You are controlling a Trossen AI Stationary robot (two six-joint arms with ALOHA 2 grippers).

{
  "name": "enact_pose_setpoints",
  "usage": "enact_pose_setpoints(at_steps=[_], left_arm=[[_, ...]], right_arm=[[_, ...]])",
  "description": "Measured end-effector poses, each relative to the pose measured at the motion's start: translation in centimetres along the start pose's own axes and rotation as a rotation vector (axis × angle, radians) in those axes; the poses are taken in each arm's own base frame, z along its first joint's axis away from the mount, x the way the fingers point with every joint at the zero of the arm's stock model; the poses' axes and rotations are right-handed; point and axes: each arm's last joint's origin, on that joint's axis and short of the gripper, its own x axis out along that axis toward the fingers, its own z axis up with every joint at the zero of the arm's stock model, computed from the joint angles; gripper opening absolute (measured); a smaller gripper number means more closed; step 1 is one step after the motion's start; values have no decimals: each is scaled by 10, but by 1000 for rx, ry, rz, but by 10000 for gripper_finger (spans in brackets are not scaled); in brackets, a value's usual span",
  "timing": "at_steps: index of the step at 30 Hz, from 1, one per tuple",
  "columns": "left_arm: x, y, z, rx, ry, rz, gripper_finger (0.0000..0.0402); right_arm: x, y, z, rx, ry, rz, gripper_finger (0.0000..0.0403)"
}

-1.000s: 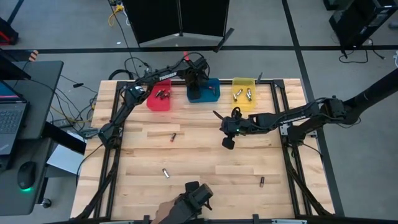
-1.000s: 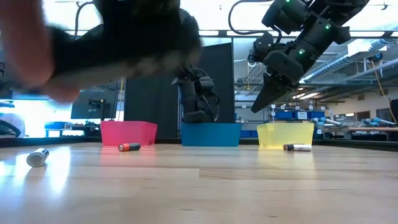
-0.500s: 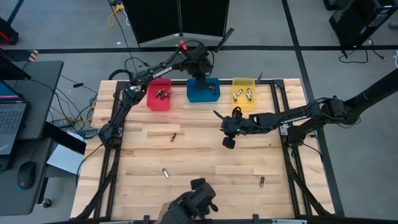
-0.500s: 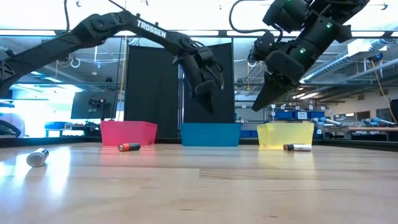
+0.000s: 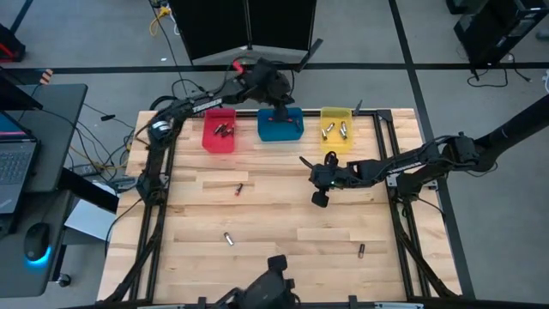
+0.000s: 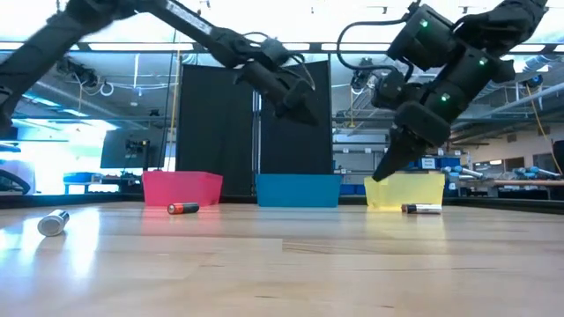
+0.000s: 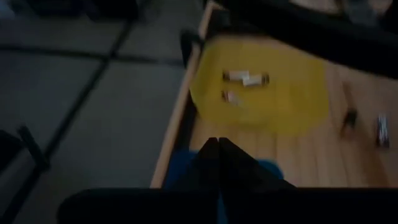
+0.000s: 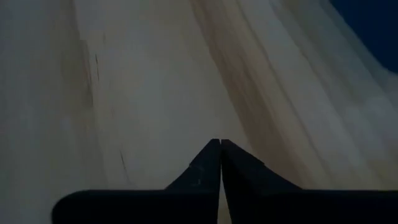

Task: Sort batteries
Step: Put the silver battery into the yellow bin

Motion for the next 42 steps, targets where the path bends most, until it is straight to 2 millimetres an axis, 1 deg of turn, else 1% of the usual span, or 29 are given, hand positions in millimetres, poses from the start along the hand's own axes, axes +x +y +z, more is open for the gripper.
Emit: enact_pose_setpoints(at_steps=[2,5,8,11,14,17,19,22,25,27,31,34,38,42], left_arm=[[-9,-8,-6,0,-91,19,8],[-25,-26,-22,16,-209,38,9],[-49,-49,-38,38,-319,42,9],[-75,-73,-54,25,-396,27,9],[-97,-94,-71,15,-455,4,10],[-118,-114,-84,28,-508,-24,10],[-129,-127,-94,40,-530,-47,10],[-140,-142,-109,40,-576,-65,10],[-148,-152,-121,26,-622,-64,10],[-148,-156,-132,20,-621,-59,10],[-148,-160,-144,17,-622,-53,10],[-147,-161,-149,-4,-603,-57,10],[-146,-161,-149,-12,-598,-62,10],[-146,-162,-149,-11,-598,-66,10]], right_arm=[[0,0,-3,3,12,10,27],[-1,-1,-3,-1,17,16,23],[-5,-4,-3,4,32,16,19],[-13,-9,-1,7,107,15,25],[-23,-14,5,-6,194,5,46],[-29,-19,9,-34,284,-3,77],[-31,-21,11,-41,313,31,101],[-31,-23,11,-43,342,92,137],[-31,-28,9,-57,372,95,166],[-31,-33,8,-58,386,87,180],[-30,-40,9,-42,388,72,189],[-25,-44,8,-34,405,62,186],[-10,-43,3,-52,459,52,181],[3,-44,-1,-75,482,-25,181]])
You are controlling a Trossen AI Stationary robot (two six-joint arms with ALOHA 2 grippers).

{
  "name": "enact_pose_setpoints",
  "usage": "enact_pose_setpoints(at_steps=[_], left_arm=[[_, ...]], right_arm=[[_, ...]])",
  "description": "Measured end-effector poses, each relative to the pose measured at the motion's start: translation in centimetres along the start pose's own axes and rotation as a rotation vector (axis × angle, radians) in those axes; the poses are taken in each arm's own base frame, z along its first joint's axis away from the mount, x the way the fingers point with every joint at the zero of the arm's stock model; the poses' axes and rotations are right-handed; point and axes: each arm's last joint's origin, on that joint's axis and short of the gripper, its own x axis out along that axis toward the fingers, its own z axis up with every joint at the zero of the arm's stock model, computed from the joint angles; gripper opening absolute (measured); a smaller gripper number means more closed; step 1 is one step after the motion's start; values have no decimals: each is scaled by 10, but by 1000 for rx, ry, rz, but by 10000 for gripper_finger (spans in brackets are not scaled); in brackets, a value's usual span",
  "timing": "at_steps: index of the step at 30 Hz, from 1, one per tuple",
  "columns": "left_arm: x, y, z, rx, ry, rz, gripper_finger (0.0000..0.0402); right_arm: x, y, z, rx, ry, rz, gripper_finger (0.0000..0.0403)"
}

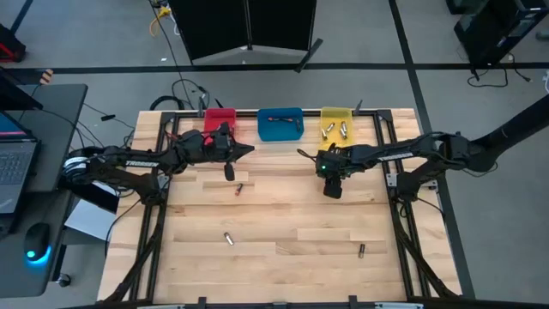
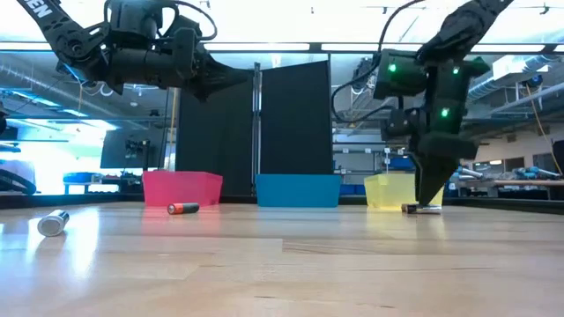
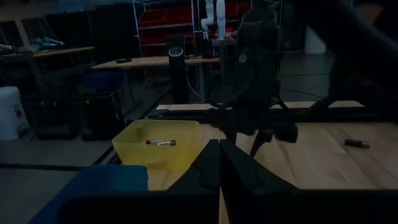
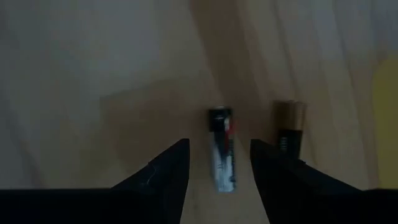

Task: Sort batteries
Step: Put the silver battery into the yellow bin

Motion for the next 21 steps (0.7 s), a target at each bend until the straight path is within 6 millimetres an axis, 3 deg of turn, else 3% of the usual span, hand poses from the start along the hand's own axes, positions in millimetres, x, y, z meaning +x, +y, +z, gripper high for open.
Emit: enact_pose_setpoints(at_steps=[7,12,15,21], left_arm=[[0,0,-1,-1,6,-1,10],[0,0,-2,-4,16,-3,10],[0,0,-3,-7,29,-4,10],[1,-2,-3,-8,32,-13,10]], right_arm=[[17,3,2,-24,47,5,162],[23,4,2,-37,70,23,96],[16,4,2,-28,39,37,52],[-19,-2,19,40,-111,49,52]])
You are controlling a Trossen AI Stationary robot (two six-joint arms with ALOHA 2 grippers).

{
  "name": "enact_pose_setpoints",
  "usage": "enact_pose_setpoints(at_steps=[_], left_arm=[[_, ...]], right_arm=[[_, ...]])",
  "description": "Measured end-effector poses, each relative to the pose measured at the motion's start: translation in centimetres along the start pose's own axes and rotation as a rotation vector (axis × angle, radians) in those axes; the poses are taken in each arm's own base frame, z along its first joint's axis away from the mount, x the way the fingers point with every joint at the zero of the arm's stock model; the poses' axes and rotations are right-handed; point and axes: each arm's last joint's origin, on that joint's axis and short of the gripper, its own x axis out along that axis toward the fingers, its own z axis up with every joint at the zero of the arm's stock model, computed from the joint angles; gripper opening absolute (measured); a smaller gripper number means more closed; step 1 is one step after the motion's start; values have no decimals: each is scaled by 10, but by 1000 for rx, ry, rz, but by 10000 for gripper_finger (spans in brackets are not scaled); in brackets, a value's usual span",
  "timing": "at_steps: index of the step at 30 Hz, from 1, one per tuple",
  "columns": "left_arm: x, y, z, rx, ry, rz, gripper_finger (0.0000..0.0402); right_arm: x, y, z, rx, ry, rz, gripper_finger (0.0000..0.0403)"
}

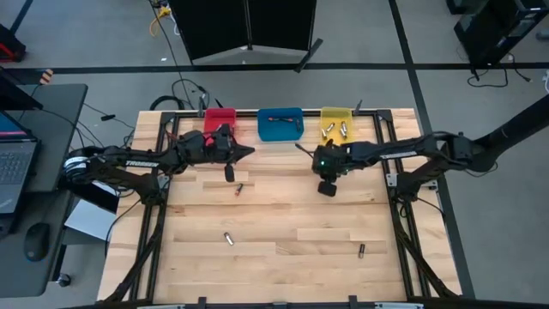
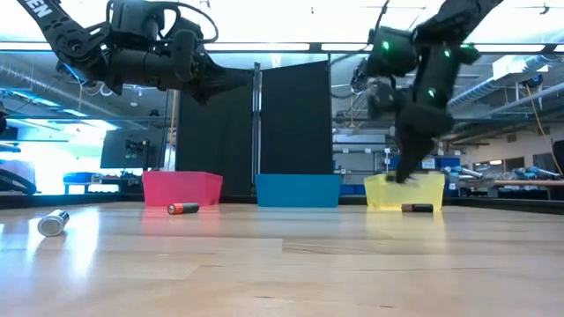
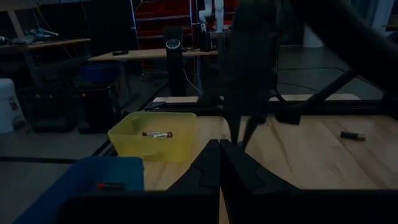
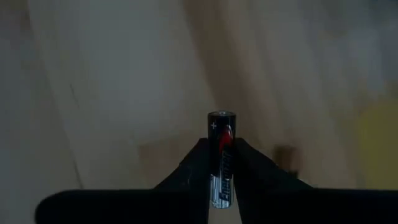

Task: Sort batteries
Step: Put the silver battery into the yellow bin

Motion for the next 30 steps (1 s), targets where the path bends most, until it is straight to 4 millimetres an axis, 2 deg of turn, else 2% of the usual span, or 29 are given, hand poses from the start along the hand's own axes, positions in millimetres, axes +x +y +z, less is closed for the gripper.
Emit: enact_pose_setpoints(at_steps=[6,12,22,30], left_arm=[[1,-5,0,18,-1,-20,10],[1,-5,1,37,-12,-16,10],[1,-5,1,36,-11,-16,10],[1,-5,0,8,2,-17,10]], right_arm=[[-34,-25,29,158,-119,-42,52],[-48,-60,39,298,-158,-148,52],[-46,-121,25,510,-126,-192,52],[-14,-152,16,605,-17,-174,52]])
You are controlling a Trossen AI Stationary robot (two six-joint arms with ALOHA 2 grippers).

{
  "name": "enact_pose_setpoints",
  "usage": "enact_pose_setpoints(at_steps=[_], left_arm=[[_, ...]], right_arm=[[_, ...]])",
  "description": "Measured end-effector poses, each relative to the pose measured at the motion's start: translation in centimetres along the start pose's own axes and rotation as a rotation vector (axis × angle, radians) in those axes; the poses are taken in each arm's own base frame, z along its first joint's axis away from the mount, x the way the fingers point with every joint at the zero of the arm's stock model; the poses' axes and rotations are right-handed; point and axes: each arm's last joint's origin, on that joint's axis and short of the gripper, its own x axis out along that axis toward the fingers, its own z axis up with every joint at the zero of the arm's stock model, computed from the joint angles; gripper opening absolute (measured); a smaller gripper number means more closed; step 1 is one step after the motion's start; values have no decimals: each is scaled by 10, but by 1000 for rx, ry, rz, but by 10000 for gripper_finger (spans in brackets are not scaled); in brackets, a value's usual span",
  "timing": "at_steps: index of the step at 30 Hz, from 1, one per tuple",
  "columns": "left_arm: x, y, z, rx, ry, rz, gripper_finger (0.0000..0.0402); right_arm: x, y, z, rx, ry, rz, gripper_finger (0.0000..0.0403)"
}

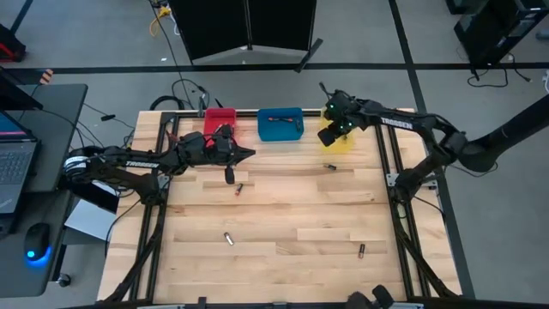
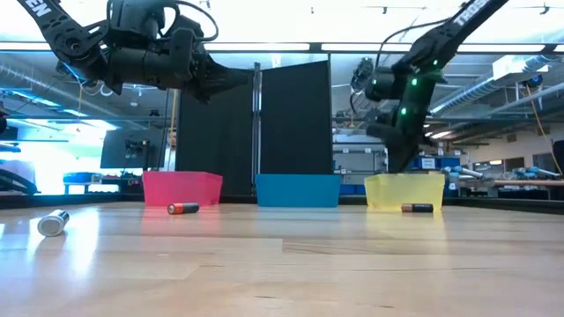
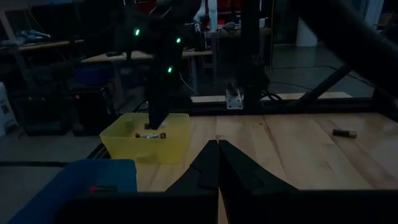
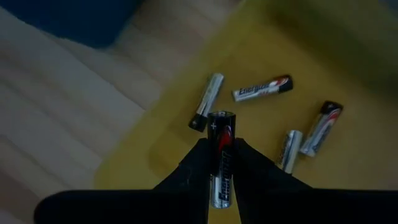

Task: Sort batteries
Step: Put the silver battery into the yellow bin, then put the brown battery into the red bin

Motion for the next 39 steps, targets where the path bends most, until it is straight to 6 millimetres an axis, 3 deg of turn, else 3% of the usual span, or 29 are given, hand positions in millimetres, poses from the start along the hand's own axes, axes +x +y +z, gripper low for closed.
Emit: enact_pose_setpoints(at_steps=[10,17,23,30,34,39], left_arm=[[0,0,0,19,0,0,10],[0,0,0,0,0,0,10],[0,0,0,0,0,0,10],[0,0,0,-1,0,-5,10],[0,0,0,0,-1,-5,10],[0,0,0,0,-2,-5,10]], right_arm=[[43,-13,2,55,99,-29,53],[49,-15,1,45,116,-33,111],[24,-12,4,30,38,-60,148],[-26,5,-7,-99,-34,-32,164],[-54,27,-24,-142,-45,1,133],[-81,62,-53,-173,-34,67,49]])
